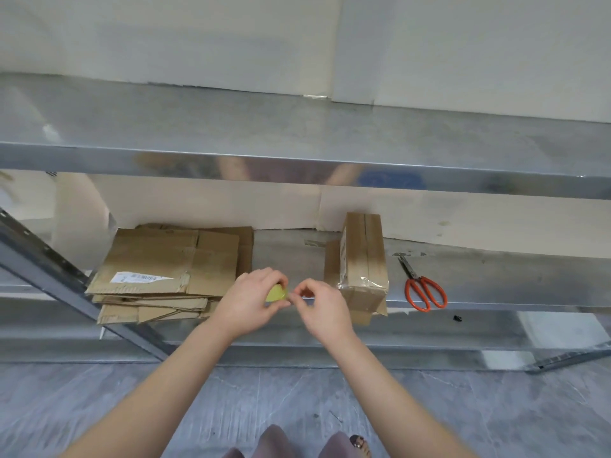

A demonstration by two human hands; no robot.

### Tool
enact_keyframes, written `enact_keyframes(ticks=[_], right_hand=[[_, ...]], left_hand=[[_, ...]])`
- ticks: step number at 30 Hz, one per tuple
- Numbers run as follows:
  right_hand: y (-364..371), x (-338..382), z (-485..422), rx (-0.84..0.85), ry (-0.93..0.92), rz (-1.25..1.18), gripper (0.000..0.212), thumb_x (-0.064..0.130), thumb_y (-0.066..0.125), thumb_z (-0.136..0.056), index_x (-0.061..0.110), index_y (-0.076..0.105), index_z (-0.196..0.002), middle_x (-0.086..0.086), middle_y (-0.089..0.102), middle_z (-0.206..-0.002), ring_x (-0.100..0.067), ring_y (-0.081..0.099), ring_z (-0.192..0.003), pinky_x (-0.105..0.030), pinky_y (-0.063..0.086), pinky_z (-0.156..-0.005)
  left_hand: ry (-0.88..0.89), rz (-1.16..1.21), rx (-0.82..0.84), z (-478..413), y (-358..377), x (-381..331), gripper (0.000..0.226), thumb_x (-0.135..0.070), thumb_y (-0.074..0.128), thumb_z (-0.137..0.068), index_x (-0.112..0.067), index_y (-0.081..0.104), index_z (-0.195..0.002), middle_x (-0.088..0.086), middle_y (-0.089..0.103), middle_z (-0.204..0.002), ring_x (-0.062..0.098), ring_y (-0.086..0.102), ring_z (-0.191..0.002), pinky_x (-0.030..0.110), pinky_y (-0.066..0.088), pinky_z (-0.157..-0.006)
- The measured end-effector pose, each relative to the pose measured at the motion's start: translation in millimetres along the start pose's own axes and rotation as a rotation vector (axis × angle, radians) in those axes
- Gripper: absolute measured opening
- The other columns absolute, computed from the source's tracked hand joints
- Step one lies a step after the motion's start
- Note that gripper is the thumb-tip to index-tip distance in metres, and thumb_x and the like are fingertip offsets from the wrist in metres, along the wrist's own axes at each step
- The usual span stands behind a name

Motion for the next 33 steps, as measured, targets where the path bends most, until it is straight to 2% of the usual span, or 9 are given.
enact_keyframes(ticks=[5, 8, 12, 16, 21, 24, 28, 30, 33], right_hand=[[-2.0, -9.5, -4.7, 0.014, 0.059, -0.080, 0.009, 0.026, 0.069, -0.087, 0.020, 0.065, -0.081, 0.007, 0.068, -0.083, -0.010, 0.061, -0.080, -0.030, 0.049, -0.079], [6.0, -7.7, -1.8, 0.048, 0.058, -0.071, 0.014, 0.029, 0.070, -0.085, 0.027, 0.061, -0.075, 0.010, 0.065, -0.074, -0.006, 0.059, -0.073, -0.025, 0.048, -0.071], [22.6, -11.4, 5.5, -0.031, 0.070, -0.179, 0.020, 0.022, 0.069, -0.085, 0.026, 0.055, -0.072, 0.012, 0.057, -0.064, -0.002, 0.054, -0.067, -0.012, 0.038, -0.061], [34.1, -40.5, -9.2, -0.055, 0.276, -0.276, 0.016, 0.021, 0.071, -0.086, 0.024, 0.062, -0.073, 0.011, 0.056, -0.061, 0.002, 0.051, -0.058, -0.013, 0.037, -0.059], [54.3, -58.7, -44.7, -0.055, 0.341, -0.131, 0.014, 0.027, 0.069, -0.087, 0.027, 0.061, -0.075, 0.016, 0.057, -0.063, -0.008, 0.055, -0.064, -0.010, 0.033, -0.054], [63.9, -70.0, -59.3, -0.053, 0.387, -0.057, 0.008, 0.025, 0.067, -0.087, 0.025, 0.061, -0.092, 0.011, 0.062, -0.073, -0.017, 0.060, -0.073, -0.021, 0.035, -0.061], [73.8, -83.1, -62.8, -0.035, 0.420, 0.062, 0.030, 0.027, 0.064, -0.087, 0.024, 0.048, -0.112, 0.002, 0.070, -0.084, -0.026, 0.067, -0.086, -0.028, 0.045, -0.069], [76.1, -82.7, -65.8, -0.020, 0.405, 0.156, 0.035, 0.031, 0.063, -0.088, 0.025, 0.044, -0.116, -0.001, 0.069, -0.092, -0.029, 0.066, -0.089, -0.032, 0.048, -0.071], [78.4, -75.6, -65.7, -0.001, 0.364, 0.284, 0.042, 0.033, 0.062, -0.090, 0.022, 0.039, -0.124, -0.003, 0.051, -0.117, -0.032, 0.064, -0.097, -0.036, 0.049, -0.073]], left_hand=[[-0.095, 0.280, 0.099, 14.0, 12.0, 15.6, 0.048, -0.035, 0.059, -0.093, -0.037, 0.043, -0.139, -0.019, 0.052, -0.122, -0.001, 0.045, -0.115, 0.020, 0.034, -0.099], [-0.137, 0.228, 0.060, 10.4, 10.6, 29.8, 0.056, -0.029, 0.072, -0.085, -0.033, 0.047, -0.135, -0.011, 0.059, -0.111, 0.007, 0.055, -0.105, 0.020, 0.040, -0.091], [-0.189, 0.121, 0.036, -5.7, 8.9, 47.3, 0.058, -0.033, 0.076, -0.079, -0.029, 0.053, -0.132, -0.002, 0.063, -0.106, 0.016, 0.058, -0.101, 0.027, 0.045, -0.085], [-0.099, -0.014, 0.104, -15.1, 33.2, 51.0, 0.060, -0.033, 0.072, -0.082, -0.023, 0.050, -0.137, 0.003, 0.062, -0.118, 0.022, 0.054, -0.111, 0.029, 0.041, -0.090], [-0.190, 0.029, -0.004, -27.3, 54.1, 70.7, 0.050, -0.024, 0.075, -0.080, -0.014, 0.061, -0.127, 0.012, 0.056, -0.126, 0.030, 0.057, -0.110, 0.037, 0.048, -0.088], [-0.197, 0.029, 0.016, -33.2, 70.1, 78.3, 0.045, -0.020, 0.077, -0.079, -0.010, 0.065, -0.121, 0.017, 0.054, -0.127, 0.036, 0.058, -0.106, 0.040, 0.051, -0.085], [-0.141, -0.013, 0.026, -29.2, 86.2, 82.3, 0.050, -0.008, 0.080, -0.074, -0.008, 0.065, -0.121, 0.022, 0.055, -0.128, 0.043, 0.056, -0.111, 0.048, 0.050, -0.093], [-0.111, -0.050, 0.045, -29.0, 90.9, 84.4, 0.051, -0.015, 0.075, -0.081, -0.008, 0.059, -0.129, 0.019, 0.049, -0.138, 0.041, 0.046, -0.126, 0.048, 0.038, -0.107], [-0.124, -0.037, 0.099, -30.3, 94.7, 92.2, 0.052, -0.030, 0.060, -0.093, -0.014, 0.046, -0.141, 0.007, 0.033, -0.152, 0.028, 0.023, -0.144, 0.035, 0.014, -0.119]])
Point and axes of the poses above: each hand's wrist, its own z-axis away from the middle knuckle, its own y-axis out of the palm, x = y × z, the point moved 6 cm from there along -z, towards the middle knuckle
